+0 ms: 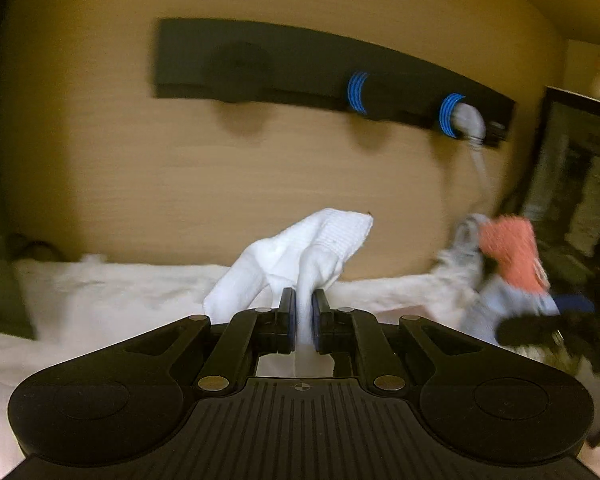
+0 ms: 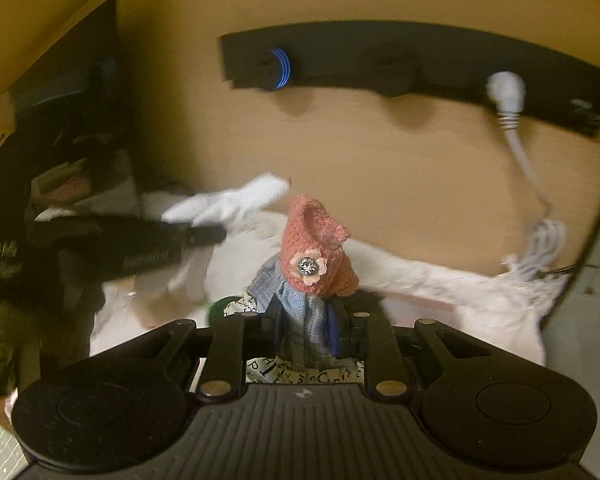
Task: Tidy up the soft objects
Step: 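Carry the glove and doll over the pink box and open both grippers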
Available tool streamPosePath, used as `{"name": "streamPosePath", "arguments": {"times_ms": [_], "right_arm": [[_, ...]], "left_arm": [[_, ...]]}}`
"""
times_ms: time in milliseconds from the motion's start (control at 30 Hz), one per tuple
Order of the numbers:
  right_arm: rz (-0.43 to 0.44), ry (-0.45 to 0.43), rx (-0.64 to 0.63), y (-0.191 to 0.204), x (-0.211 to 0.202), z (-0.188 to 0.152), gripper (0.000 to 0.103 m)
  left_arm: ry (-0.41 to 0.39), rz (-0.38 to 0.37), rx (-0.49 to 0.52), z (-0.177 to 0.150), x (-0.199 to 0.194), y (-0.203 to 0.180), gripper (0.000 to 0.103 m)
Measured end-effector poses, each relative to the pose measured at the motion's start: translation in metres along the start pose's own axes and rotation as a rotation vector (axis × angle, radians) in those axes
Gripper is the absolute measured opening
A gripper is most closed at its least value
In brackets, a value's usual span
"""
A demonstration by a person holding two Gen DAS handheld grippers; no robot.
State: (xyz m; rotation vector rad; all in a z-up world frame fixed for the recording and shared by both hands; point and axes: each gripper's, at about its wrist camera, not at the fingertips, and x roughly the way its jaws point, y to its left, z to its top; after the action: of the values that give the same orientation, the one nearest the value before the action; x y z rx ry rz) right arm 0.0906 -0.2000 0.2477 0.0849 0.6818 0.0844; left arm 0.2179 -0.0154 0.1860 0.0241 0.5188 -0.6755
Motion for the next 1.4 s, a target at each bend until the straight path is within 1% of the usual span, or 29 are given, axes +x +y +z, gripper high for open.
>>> {"name": "streamPosePath", "arguments": {"times_ms": [200, 300, 400, 467, 500, 533, 567, 600, 633, 667, 700, 767, 867, 933, 1000, 1067, 1133, 1233, 1400], "right_arm": [[-0.048, -0.03, 0.059, -0.052, -0.005, 0.007, 0.021], [-0.044, -0.011, 0.111, -0.069, 0.003, 0.006, 0.021], [-0.031, 0.024, 0.155, -0.088, 0.019, 0.003, 0.021], [-0.016, 0.049, 0.181, -0.095, 0.033, 0.0, 0.021], [-0.007, 0.063, 0.196, -0.099, 0.04, -0.002, 0.021], [0.003, 0.08, 0.209, -0.104, 0.05, -0.003, 0.021], [0.006, 0.091, 0.216, -0.105, 0.057, -0.005, 0.021], [0.009, 0.101, 0.226, -0.107, 0.065, -0.007, 0.021], [0.022, 0.118, 0.243, -0.109, 0.077, -0.009, 0.021], [0.032, 0.135, 0.261, -0.111, 0.087, -0.011, 0.021], [0.043, 0.156, 0.278, -0.111, 0.098, -0.012, 0.021], [0.052, 0.198, 0.291, -0.11, 0.121, -0.015, 0.021], [0.045, 0.275, 0.294, -0.107, 0.152, -0.02, 0.021], [0.034, 0.331, 0.322, -0.111, 0.169, -0.027, 0.021], [0.02, 0.378, 0.313, -0.112, 0.185, -0.032, 0.022], [0.005, 0.41, 0.299, -0.113, 0.198, -0.035, 0.022], [-0.001, 0.436, 0.309, -0.114, 0.206, -0.036, 0.022], [-0.002, 0.443, 0.308, -0.114, 0.207, -0.034, 0.022], [-0.011, 0.451, 0.294, -0.112, 0.208, -0.031, 0.022]], "left_arm": [[0.087, -0.116, 0.02, -0.016, 0.036, -0.046, 0.011], [0.149, -0.171, 0.021, -0.03, 0.06, -0.068, 0.011], [0.224, -0.203, 0.038, -0.047, 0.09, -0.084, 0.011], [0.289, -0.178, 0.042, -0.059, 0.112, -0.089, 0.012], [0.303, -0.158, 0.039, -0.064, 0.12, -0.089, 0.013], [0.297, -0.132, 0.031, -0.067, 0.125, -0.087, 0.014], [0.307, -0.101, 0.03, -0.069, 0.131, -0.086, 0.014], [0.336, -0.07, 0.027, -0.072, 0.138, -0.084, 0.014], [0.371, -0.058, 0.018, -0.076, 0.145, -0.082, 0.013], [0.396, -0.068, 0.004, -0.083, 0.149, -0.077, 0.014], [0.382, -0.094, -0.004, -0.088, 0.15, -0.075, 0.014], [0.365, -0.12, 0.011, -0.093, 0.148, -0.075, 0.014], [0.358, -0.175, 0.018, -0.092, 0.159, -0.074, 0.012], [0.363, -0.204, -0.013, -0.091, 0.162, -0.066, 0.012], [0.375, -0.237, -0.049, -0.092, 0.157, -0.055, 0.013], [0.355, -0.225, -0.068, -0.093, 0.145, -0.044, 0.014], [0.328, -0.216, -0.058, -0.092, 0.129, -0.036, 0.016], [0.289, -0.211, -0.04, -0.085, 0.107, -0.028, 0.016], [0.255, -0.207, -0.09, -0.076, 0.087, -0.023, 0.016]]}}
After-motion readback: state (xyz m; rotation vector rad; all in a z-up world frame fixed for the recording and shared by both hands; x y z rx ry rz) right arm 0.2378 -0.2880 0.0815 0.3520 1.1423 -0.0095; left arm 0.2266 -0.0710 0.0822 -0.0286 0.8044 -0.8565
